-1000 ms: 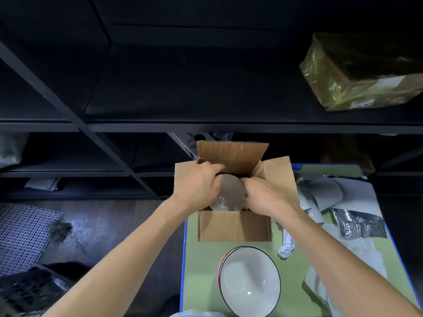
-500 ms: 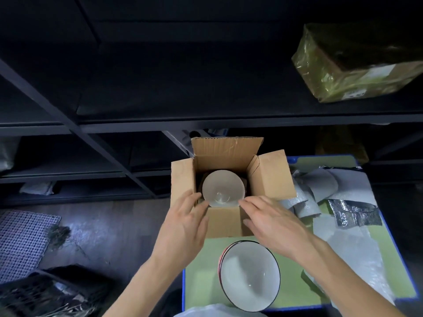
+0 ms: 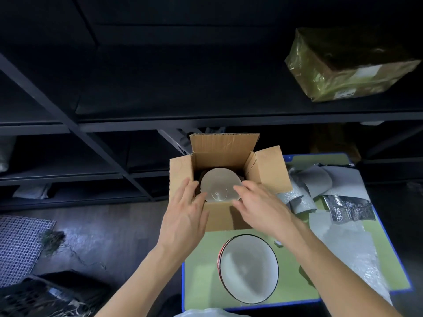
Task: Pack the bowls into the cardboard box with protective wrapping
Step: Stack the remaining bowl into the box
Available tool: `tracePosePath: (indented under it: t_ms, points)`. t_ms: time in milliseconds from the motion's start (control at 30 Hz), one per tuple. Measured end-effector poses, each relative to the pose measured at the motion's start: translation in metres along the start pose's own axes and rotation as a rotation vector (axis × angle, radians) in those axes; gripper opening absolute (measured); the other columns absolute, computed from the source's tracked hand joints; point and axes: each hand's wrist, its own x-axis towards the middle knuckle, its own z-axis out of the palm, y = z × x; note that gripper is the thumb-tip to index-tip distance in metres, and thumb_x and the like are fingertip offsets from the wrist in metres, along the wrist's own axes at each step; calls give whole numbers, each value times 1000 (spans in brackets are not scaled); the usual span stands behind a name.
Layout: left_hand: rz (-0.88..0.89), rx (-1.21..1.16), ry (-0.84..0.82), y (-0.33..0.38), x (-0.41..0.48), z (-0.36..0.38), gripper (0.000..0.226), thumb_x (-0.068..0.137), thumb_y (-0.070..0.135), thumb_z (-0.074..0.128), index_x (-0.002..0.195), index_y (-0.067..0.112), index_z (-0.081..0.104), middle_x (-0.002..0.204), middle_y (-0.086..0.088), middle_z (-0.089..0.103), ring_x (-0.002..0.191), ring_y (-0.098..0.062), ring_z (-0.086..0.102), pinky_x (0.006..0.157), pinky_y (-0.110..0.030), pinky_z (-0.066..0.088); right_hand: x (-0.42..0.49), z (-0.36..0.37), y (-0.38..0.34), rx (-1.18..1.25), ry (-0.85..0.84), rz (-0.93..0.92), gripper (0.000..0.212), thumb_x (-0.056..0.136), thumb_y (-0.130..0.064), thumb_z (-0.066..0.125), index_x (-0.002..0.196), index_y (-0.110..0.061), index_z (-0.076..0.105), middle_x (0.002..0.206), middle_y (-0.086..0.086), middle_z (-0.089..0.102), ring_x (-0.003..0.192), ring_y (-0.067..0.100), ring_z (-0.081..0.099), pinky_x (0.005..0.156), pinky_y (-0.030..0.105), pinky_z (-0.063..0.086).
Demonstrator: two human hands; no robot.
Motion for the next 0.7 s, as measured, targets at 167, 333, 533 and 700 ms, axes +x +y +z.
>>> tracePosePath:
  t_ms: [167,333,533,700]
  points:
    - [-47,-35,-52,-2,10,4,36,102,38,45,129,21,60,155,-3,31,152,-19,10,118,-32,29,73,-2,-24,-27,-290,177,75,94,-63,50,148,-13,39,147,20,42,128,39,46,101,45,42]
    - [-83,-55,-50,-1,8,7,38,102,43,43,130,25,63,154,4,32,152,-12,7,115,-25,34,114,28,-41,-145,-425,355,96,82,-72,57,152,-12,30,154,28,28,137,48,33,108,53,40]
    - [-72,-118,-8,-4,7,5,28,98,41,56,112,25,74,147,4,45,150,-13,21,105,-27,44,125,45,-49,-144,-420,481,92,86,-60,62,155,-14,21,158,32,0,141,54,20,104,55,43]
    - [-45,-144,2,-9,8,6,26,98,40,57,105,25,77,144,5,46,147,-10,23,102,-28,49,122,43,-42,-193,-406,434,80,91,-50,61,154,-17,25,158,27,4,141,50,20,107,53,42]
